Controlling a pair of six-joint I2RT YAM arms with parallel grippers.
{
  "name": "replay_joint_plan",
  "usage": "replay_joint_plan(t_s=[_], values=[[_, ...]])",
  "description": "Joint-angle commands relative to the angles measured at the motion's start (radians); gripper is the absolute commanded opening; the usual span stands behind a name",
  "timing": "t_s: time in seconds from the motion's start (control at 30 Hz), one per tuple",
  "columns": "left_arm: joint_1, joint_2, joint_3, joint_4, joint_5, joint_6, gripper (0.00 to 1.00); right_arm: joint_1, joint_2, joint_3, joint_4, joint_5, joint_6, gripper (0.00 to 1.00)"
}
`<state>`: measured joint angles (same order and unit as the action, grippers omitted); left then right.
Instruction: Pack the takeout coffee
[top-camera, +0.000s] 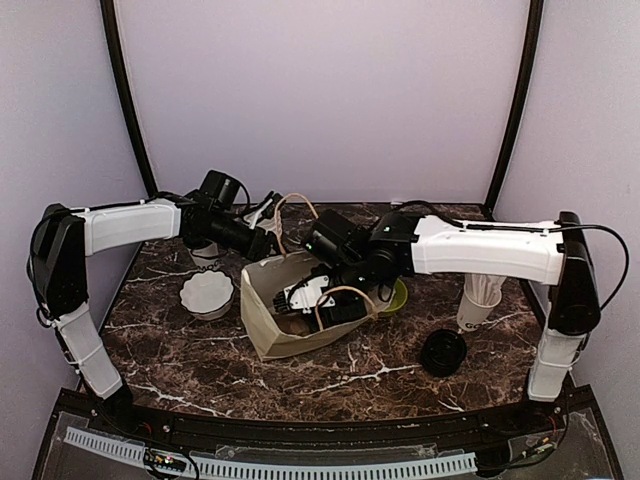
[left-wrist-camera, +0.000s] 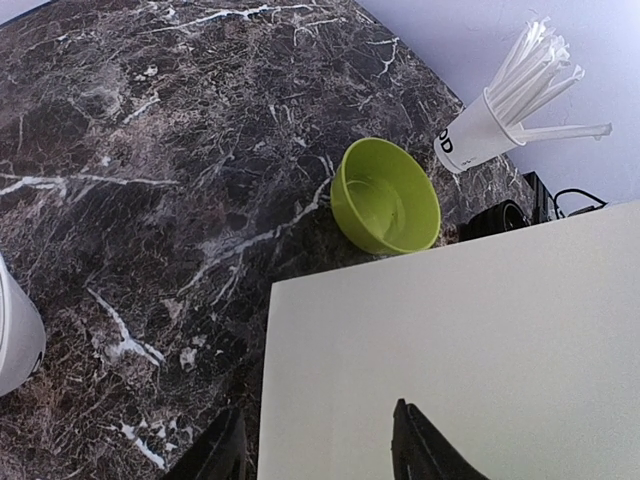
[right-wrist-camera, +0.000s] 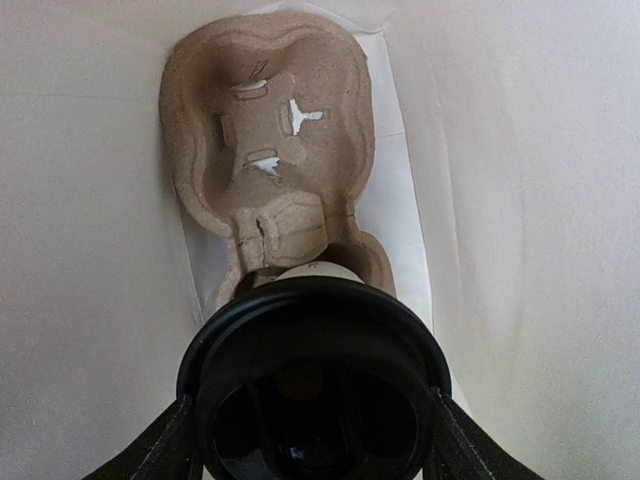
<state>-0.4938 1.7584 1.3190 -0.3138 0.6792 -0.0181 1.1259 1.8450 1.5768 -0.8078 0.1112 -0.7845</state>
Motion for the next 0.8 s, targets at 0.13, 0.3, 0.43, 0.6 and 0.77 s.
replay_joint_plan(t_s=[0.13, 0.3, 0.43, 0.6, 0.77], values=[[-0.004, -0.023, -0.023, -0.028, -0.005, 0.035, 0.52, -0.007, 0.183, 0.186, -0.469, -0.287, -0.005, 0.51], [-0.003, -0.022, -0.023, -0.03, -0.013, 0.037, 0.53, -0.014, 0.233, 0.264, -0.601, -0.362, -0.006, 0.51], [-0.003, -0.021, -0.023, -0.034, -0.021, 0.038, 0.52, -0.022, 0.214, 0.246, -0.591, -0.392, 0.005, 0.51], [-0.003, -0.013, -0.02, -0.035, -0.023, 0.039, 0.53, -0.046, 0.209, 0.18, -0.503, -0.385, 0.026, 0.51], [-0.003, -0.011, -0.021, -0.035, -0.026, 0.041, 0.53, -0.065, 0.251, 0.112, -0.399, -0.36, 0.048, 0.51]])
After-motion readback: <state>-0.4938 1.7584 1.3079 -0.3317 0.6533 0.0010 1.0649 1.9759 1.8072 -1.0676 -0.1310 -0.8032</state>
